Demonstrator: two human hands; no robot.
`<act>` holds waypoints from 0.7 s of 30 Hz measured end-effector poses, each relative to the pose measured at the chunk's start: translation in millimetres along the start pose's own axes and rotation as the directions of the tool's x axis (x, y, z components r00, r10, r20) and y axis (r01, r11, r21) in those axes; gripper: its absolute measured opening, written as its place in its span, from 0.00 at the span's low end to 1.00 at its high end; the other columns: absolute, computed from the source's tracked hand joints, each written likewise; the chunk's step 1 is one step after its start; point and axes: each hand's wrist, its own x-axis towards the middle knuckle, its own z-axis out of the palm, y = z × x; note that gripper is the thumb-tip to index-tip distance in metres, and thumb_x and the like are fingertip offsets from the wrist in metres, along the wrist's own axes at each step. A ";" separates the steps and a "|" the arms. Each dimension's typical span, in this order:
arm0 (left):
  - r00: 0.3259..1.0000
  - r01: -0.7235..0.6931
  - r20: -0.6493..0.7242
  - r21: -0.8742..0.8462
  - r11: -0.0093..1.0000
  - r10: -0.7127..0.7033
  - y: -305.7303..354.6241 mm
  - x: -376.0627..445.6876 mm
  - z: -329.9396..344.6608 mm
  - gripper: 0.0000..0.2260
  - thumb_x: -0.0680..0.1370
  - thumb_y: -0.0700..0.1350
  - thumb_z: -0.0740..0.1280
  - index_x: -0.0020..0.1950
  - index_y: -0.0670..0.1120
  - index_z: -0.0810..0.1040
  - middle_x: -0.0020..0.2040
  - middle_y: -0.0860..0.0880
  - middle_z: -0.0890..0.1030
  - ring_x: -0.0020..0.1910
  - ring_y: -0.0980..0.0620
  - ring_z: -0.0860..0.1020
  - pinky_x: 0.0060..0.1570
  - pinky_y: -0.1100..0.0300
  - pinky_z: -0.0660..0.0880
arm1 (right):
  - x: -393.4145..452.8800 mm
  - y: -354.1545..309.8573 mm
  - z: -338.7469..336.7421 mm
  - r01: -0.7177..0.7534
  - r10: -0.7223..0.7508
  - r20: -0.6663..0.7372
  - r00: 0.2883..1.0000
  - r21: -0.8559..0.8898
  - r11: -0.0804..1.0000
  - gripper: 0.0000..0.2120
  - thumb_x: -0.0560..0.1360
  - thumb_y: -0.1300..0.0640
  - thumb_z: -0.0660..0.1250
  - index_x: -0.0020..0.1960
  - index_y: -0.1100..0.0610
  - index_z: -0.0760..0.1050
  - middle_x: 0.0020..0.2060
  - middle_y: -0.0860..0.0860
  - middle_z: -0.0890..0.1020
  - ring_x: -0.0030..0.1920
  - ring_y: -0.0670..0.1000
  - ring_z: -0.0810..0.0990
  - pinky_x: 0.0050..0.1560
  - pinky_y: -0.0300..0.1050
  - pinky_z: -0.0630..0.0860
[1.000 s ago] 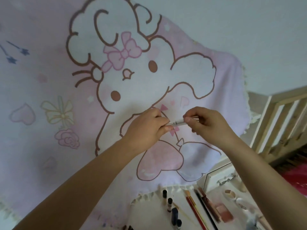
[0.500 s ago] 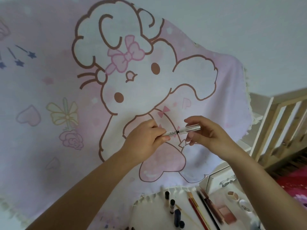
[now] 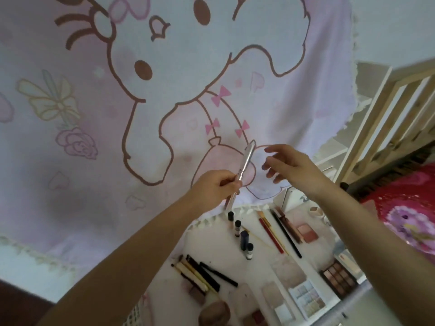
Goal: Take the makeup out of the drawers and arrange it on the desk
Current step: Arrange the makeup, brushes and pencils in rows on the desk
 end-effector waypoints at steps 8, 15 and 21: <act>0.902 0.346 0.099 -0.747 0.567 -0.420 -33.2 14.0 65.2 0.07 0.76 0.35 0.65 0.38 0.40 0.76 0.33 0.46 0.78 0.25 0.59 0.79 0.33 0.71 0.78 | -46.8 76.9 6.7 -0.196 0.215 0.077 0.974 -0.203 0.959 0.05 0.76 0.61 0.61 0.48 0.58 0.76 0.35 0.45 0.77 0.28 0.37 0.76 0.27 0.24 0.69; 0.881 0.439 0.240 -0.736 0.516 -0.407 -40.5 26.8 102.4 0.05 0.76 0.35 0.65 0.40 0.38 0.77 0.28 0.49 0.81 0.26 0.58 0.81 0.33 0.71 0.79 | -45.1 109.6 -2.4 -0.228 0.305 0.137 0.942 -0.405 0.885 0.07 0.73 0.56 0.66 0.36 0.50 0.76 0.22 0.44 0.73 0.24 0.40 0.70 0.35 0.35 0.67; 0.797 0.566 0.250 -0.628 0.535 -0.549 -63.1 29.5 103.1 0.06 0.76 0.38 0.65 0.39 0.42 0.75 0.36 0.47 0.79 0.35 0.52 0.79 0.40 0.62 0.77 | -39.1 148.1 -6.3 -0.288 0.385 0.087 0.919 -0.520 0.804 0.10 0.75 0.57 0.63 0.47 0.63 0.79 0.38 0.59 0.80 0.41 0.55 0.76 0.42 0.42 0.71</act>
